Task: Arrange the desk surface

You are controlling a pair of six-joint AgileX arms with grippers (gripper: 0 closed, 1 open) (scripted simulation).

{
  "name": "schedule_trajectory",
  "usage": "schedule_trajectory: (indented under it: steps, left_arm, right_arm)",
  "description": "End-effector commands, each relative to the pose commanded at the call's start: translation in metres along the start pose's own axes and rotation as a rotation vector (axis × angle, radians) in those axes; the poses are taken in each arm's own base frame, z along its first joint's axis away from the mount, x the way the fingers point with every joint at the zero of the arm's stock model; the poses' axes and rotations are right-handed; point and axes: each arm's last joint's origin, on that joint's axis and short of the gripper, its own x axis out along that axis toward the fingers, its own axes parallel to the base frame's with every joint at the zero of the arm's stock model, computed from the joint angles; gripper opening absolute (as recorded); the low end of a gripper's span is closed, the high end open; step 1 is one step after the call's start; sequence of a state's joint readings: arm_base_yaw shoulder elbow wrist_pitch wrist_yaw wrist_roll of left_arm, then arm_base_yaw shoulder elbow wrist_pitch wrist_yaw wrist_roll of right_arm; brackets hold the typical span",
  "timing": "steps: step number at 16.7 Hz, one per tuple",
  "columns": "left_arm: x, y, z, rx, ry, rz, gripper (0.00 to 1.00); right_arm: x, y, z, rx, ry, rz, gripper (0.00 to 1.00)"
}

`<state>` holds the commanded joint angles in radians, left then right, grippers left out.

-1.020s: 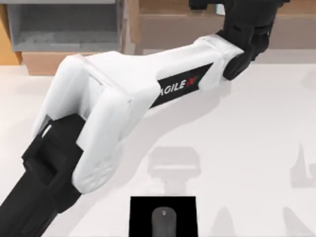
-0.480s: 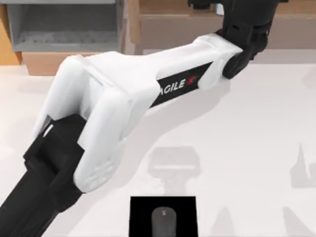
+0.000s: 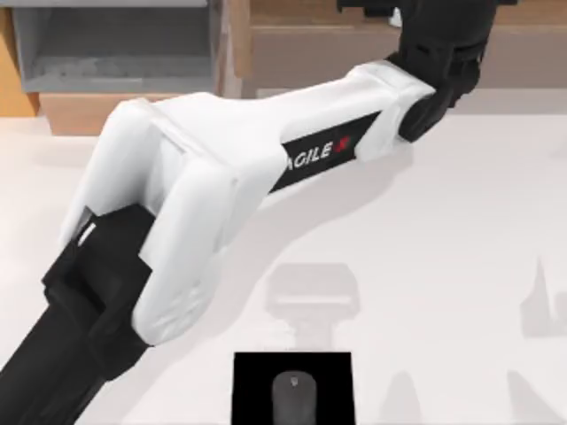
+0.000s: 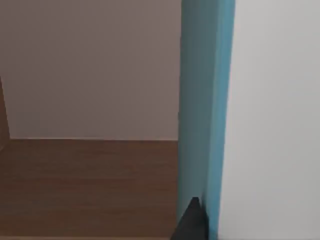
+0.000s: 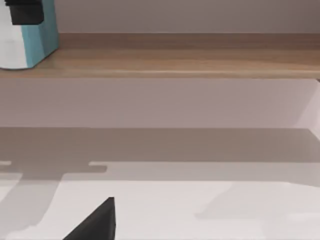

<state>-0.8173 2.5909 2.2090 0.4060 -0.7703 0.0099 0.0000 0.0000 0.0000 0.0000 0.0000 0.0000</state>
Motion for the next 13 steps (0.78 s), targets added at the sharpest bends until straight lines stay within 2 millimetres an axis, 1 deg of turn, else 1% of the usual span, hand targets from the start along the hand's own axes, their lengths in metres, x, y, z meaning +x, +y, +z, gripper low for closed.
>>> schedule_trajectory:
  steps: [1, 2, 9, 13]
  left_arm:
    - [0.0, 0.0, 0.0, 0.0, 0.0, 0.0, 0.02]
    - [0.0, 0.0, 0.0, 0.0, 0.0, 0.0, 0.0]
    - [0.0, 0.0, 0.0, 0.0, 0.0, 0.0, 0.0]
    - [-0.0064, -0.001, 0.0028, 0.002, 0.001, 0.0, 0.0]
  right_arm:
    - [0.0, 0.0, 0.0, 0.0, 0.0, 0.0, 1.0]
    - [0.0, 0.0, 0.0, 0.0, 0.0, 0.0, 1.0]
    - [0.0, 0.0, 0.0, 0.0, 0.0, 0.0, 1.0]
    - [0.0, 0.0, 0.0, 0.0, 0.0, 0.0, 1.0]
